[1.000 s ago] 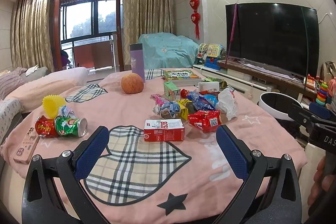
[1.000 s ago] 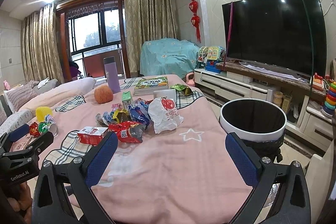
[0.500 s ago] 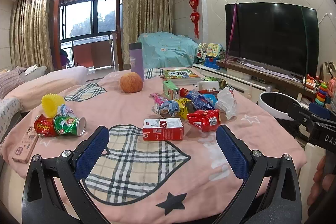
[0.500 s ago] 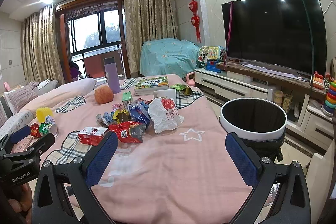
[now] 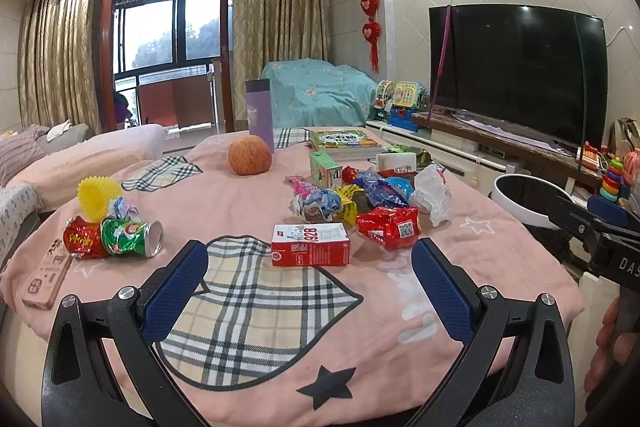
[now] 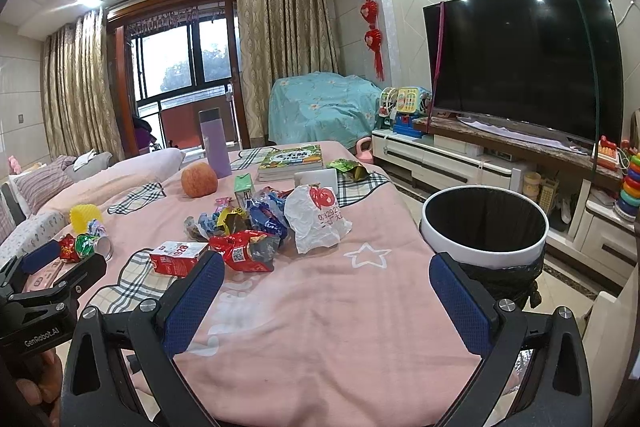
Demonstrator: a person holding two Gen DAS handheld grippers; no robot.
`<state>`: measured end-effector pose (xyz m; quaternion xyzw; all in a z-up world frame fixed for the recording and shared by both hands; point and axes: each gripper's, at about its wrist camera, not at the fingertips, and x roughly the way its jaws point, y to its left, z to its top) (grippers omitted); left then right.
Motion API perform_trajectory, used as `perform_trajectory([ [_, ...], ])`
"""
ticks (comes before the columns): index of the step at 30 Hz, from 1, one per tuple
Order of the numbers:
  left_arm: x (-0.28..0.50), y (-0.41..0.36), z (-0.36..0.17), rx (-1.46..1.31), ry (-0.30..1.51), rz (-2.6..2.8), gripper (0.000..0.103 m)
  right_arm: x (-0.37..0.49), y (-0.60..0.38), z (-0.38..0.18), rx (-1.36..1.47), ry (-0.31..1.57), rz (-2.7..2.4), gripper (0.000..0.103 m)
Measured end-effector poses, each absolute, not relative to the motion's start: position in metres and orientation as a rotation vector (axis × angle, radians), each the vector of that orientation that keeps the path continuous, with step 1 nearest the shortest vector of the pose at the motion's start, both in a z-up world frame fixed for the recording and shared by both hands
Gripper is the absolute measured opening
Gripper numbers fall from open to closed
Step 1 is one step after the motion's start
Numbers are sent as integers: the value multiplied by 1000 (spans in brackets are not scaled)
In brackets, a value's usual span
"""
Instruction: Collect trash
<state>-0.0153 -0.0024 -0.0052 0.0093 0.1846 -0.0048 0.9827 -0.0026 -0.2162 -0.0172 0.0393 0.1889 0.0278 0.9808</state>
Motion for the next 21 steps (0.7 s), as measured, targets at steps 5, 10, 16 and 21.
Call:
perform_trajectory([
  [5, -15, -2, -6, 18, 373, -9, 103, -2, -216, -18, 81, 381, 58, 103],
  [10, -13, 1, -7, 10, 382, -13, 103, -1, -215, -19, 83, 382, 61, 103],
  [16, -9, 3, -11, 7, 405, -15, 103, 2, -212, -24, 85, 401, 81, 103],
  [21, -2, 9, -16, -1, 431, -15, 103, 6, -209, -25, 85, 417, 104, 103],
])
